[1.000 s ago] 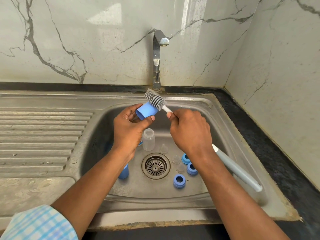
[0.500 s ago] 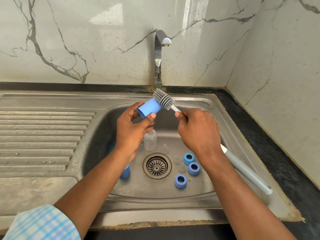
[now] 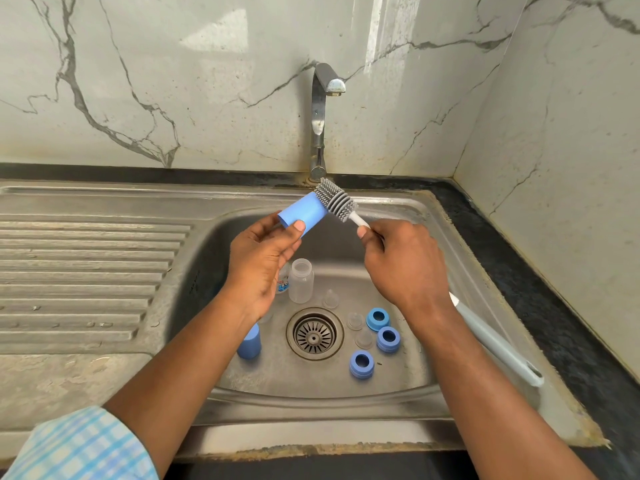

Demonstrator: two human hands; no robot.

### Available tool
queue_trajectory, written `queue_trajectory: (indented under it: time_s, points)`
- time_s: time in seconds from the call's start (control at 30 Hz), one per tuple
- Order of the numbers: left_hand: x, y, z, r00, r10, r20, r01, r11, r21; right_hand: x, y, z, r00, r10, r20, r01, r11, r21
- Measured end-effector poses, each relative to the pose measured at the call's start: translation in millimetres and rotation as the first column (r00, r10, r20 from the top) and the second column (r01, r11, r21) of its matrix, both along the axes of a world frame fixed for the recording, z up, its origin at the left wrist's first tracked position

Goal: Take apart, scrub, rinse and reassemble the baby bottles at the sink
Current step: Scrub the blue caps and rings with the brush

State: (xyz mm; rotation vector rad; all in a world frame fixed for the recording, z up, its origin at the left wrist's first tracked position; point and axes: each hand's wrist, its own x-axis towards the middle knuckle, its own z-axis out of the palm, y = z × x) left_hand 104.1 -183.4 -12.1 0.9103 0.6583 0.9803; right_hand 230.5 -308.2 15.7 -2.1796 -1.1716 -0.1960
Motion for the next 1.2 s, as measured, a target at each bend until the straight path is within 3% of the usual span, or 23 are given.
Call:
queue_trajectory:
  time_s: [0.13, 0.23, 0.43, 0.63, 0.8, 0.97, 1.13, 1.2]
  points:
    - [-1, 3, -5, 0.991, 0.098, -0.092, -0.091, 0.993, 0.075, -12, 0, 2, 0.995, 0.103, 0.012, -0.103, 0.995, 0.012]
    - [-1, 3, -7, 0.974, 0.166, -0.156, -0.132, 0.970, 0.204, -22, 2, 4, 0.980, 0.196, 0.019, -0.193, 0.977, -0.092]
    - [3, -12, -7, 0.962, 0.207, -0.180, -0.128, 0.920, 0.369, -8, 7, 3, 1.000, 0.004, 0.009, -0.003, 0.998, -0.063]
    - [-1, -6, -8, 0.945, 0.257, -0.201, -0.148, 0.887, 0.437, -22, 2, 6, 0.983, 0.182, 0.014, -0.177, 0.970, -0.165]
    - [4, -12, -10, 0.941, 0.249, -0.228, -0.104, 0.857, 0.505, -10, 7, 3, 1.000, -0.019, -0.014, 0.018, 0.999, -0.050]
    - [0, -4, -15, 0.917, 0.312, -0.250, -0.133, 0.827, 0.546, -24, 2, 5, 0.984, 0.177, 0.001, -0.175, 0.975, -0.139]
    - [4, -10, -13, 0.899, 0.353, -0.261, -0.113, 0.761, 0.639, -12, 9, 7, 0.999, -0.028, 0.017, 0.028, 0.998, -0.055]
    - [4, -10, -15, 0.894, 0.355, -0.274, -0.094, 0.744, 0.661, -8, 5, 5, 1.000, -0.005, -0.012, 0.004, 0.998, -0.056]
